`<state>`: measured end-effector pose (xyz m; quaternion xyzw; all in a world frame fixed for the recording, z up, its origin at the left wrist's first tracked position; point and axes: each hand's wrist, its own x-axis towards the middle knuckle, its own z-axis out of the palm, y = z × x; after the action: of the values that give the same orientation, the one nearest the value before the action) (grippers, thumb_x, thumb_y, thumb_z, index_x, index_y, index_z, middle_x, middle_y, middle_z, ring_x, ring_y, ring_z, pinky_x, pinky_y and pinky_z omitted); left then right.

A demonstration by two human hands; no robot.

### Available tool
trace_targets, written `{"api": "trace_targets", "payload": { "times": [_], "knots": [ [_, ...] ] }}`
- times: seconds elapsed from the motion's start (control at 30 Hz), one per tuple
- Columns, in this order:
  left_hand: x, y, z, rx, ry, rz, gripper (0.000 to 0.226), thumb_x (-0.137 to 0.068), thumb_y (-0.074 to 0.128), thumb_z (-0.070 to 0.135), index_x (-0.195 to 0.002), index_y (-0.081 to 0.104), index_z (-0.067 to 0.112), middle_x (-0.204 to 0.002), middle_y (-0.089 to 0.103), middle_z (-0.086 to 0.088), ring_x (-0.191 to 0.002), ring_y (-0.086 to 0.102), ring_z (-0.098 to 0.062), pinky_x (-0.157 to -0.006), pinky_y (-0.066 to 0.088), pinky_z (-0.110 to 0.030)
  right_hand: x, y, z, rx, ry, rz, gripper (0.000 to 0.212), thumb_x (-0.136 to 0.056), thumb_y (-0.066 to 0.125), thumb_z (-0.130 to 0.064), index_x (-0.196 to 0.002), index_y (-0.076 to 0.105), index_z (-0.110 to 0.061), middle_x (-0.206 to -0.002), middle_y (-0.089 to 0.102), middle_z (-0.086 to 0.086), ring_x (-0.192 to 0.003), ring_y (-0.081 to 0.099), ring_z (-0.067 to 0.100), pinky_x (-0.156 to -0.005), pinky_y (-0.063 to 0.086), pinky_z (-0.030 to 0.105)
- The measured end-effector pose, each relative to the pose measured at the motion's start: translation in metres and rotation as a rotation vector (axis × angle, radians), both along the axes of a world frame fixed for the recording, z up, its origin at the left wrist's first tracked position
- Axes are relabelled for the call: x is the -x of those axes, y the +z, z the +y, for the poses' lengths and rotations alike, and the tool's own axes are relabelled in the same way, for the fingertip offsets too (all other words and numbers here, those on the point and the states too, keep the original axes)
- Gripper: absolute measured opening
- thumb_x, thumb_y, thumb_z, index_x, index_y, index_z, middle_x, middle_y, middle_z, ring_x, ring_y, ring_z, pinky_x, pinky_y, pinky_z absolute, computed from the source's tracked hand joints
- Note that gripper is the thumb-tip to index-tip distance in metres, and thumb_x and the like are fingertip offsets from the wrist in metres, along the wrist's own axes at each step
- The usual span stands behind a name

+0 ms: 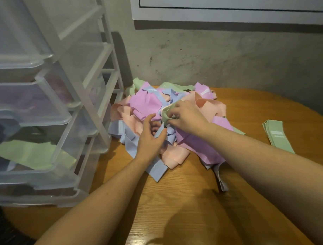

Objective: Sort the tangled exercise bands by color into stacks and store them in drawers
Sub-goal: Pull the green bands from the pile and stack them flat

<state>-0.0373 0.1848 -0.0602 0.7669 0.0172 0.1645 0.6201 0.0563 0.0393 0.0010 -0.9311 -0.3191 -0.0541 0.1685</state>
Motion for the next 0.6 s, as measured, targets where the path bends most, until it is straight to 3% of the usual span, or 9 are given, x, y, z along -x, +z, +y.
{"api": "trace_targets", "payload": {
  "times": [0.07, 0.13, 0.27, 0.4, 0.47, 0.53, 0.6],
  "knots": [
    [0.001, 0.007, 0.0, 0.006, -0.021, -0.014, 0.054, -0.09, 0.065, 0.03, -0.137, 0.038, 0.036, -0.108, 0.056, -0.001, -0.098, 0.061, -0.02, -0.085, 0.058, -0.032, 0.006, 0.01, -0.007, -0.09, -0.015, -0.071, 0.015, -0.081, 0.077, -0.033, -0.086, 0.074, -0.019, -0.102, 0.065, 0.001, -0.096, 0.05, 0.025, -0.084, 0.03, 0.029],
    [0.002, 0.016, 0.0, 0.003, -0.039, -0.036, 0.055, -0.094, 0.065, 0.018, -0.137, 0.036, 0.036, -0.107, 0.054, 0.004, -0.094, 0.062, -0.022, -0.085, 0.06, -0.037, 0.013, 0.022, -0.012, -0.191, -0.034, -0.064, 0.016, -0.083, 0.076, -0.034, -0.088, 0.07, -0.02, -0.099, 0.066, -0.005, -0.094, 0.049, 0.019, -0.084, 0.031, 0.029],
    [0.006, 0.037, -0.002, -0.052, -0.06, -0.054, 0.063, -0.095, 0.067, 0.018, -0.136, 0.03, 0.048, -0.113, 0.05, 0.015, -0.099, 0.061, -0.011, -0.081, 0.057, -0.023, 0.032, 0.048, -0.016, -0.463, -0.047, 0.189, 0.013, -0.087, 0.067, -0.024, -0.09, 0.057, -0.017, -0.082, 0.059, -0.013, -0.083, 0.055, 0.011, -0.082, 0.047, 0.036],
    [0.012, 0.057, -0.008, -0.104, -0.035, -0.136, 0.063, -0.093, 0.071, 0.02, -0.137, 0.033, 0.042, -0.131, 0.043, 0.017, -0.11, 0.054, 0.005, -0.09, 0.05, -0.015, 0.054, 0.079, -0.018, -0.7, -0.081, 0.429, 0.014, -0.078, 0.058, -0.023, -0.084, 0.049, -0.014, -0.07, 0.051, -0.003, -0.068, 0.047, 0.013, -0.063, 0.04, 0.03],
    [0.015, 0.065, -0.011, -0.141, -0.047, -0.173, 0.062, -0.092, 0.07, 0.017, -0.137, 0.035, 0.039, -0.137, 0.04, 0.01, -0.118, 0.051, -0.003, -0.088, 0.049, -0.012, 0.065, 0.093, -0.021, -0.816, -0.073, 0.532, 0.009, -0.077, 0.055, -0.018, -0.078, 0.046, -0.018, -0.067, 0.05, -0.003, -0.062, 0.047, 0.011, -0.053, 0.039, 0.023],
    [0.019, 0.073, -0.014, -0.134, -0.064, -0.155, 0.063, -0.088, 0.068, 0.012, -0.133, 0.036, 0.044, -0.134, 0.043, 0.006, -0.119, 0.05, -0.01, -0.086, 0.051, -0.017, 0.075, 0.103, -0.026, -0.963, -0.081, 0.621, 0.022, -0.087, 0.051, -0.001, -0.075, 0.043, -0.017, -0.067, 0.046, 0.0, -0.052, 0.046, 0.006, -0.047, 0.039, 0.019],
    [0.022, 0.079, -0.016, -0.127, -0.09, -0.133, 0.064, -0.081, 0.065, 0.006, -0.13, 0.041, 0.04, -0.124, 0.052, 0.011, -0.115, 0.052, -0.003, -0.092, 0.052, -0.027, 0.083, 0.109, -0.033, -1.031, -0.118, 0.659, 0.031, -0.089, 0.044, 0.01, -0.075, 0.04, -0.017, -0.068, 0.039, 0.001, -0.052, 0.041, 0.006, -0.044, 0.037, 0.018]
  ]
}}
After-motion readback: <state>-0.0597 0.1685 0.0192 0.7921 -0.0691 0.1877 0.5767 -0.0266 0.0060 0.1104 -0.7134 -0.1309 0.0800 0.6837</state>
